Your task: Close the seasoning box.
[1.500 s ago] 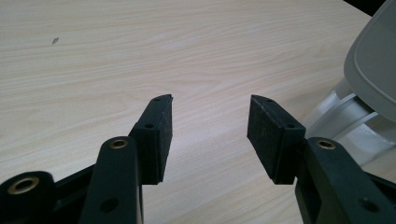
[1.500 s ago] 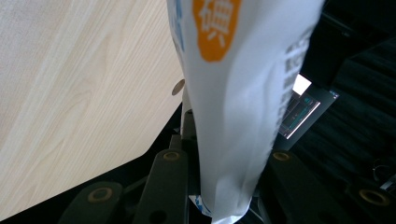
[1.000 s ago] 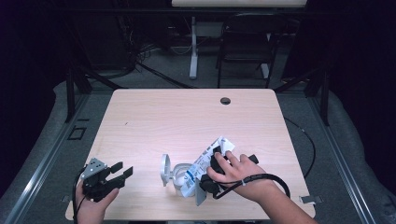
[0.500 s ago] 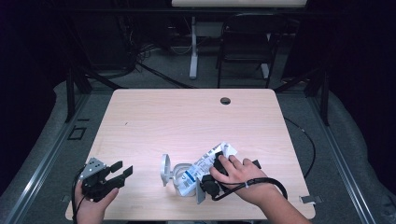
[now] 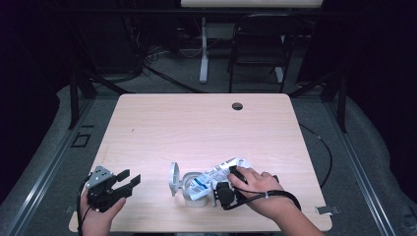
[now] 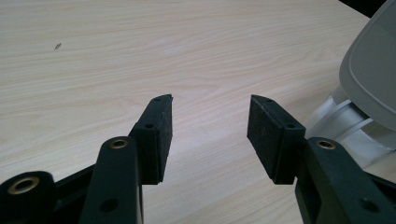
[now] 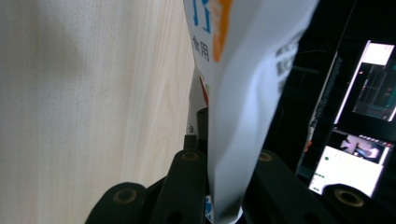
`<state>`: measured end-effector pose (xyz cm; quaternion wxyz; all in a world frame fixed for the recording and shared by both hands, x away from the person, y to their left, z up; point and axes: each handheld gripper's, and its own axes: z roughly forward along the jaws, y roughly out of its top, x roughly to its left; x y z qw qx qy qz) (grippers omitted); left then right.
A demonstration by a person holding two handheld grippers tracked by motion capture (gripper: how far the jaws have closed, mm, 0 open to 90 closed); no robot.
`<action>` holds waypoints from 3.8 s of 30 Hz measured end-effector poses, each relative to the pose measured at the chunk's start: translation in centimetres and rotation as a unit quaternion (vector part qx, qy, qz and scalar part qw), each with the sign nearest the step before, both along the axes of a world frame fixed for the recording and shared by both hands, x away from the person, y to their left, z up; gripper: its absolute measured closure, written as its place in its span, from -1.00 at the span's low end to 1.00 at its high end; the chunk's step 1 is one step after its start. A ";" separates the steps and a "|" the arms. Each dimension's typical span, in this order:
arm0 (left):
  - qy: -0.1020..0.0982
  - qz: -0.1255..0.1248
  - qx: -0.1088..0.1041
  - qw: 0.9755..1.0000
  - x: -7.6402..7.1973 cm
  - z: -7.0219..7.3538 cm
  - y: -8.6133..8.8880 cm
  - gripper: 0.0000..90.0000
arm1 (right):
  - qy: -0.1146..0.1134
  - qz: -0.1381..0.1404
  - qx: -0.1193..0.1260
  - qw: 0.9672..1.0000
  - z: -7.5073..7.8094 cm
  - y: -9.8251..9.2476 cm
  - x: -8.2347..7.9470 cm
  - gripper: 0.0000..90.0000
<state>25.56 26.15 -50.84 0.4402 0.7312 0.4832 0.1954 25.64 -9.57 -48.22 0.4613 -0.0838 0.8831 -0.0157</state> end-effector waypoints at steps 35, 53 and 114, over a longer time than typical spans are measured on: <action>-0.001 -0.011 0.006 1.000 -0.1 -0.2 -0.7 0.13 | 0.130 -0.108 0.324 0.931 -1.9 -3.9 0.9 1.00; 0.001 -0.014 0.012 1.000 -0.1 -0.3 -1.0 0.13 | 0.171 -0.124 0.456 0.865 -3.4 -4.8 0.7 1.00; -0.009 -0.042 0.012 0.999 -0.6 0.4 -2.6 0.17 | 0.185 -0.201 0.566 0.778 -7.7 -8.7 1.2 0.15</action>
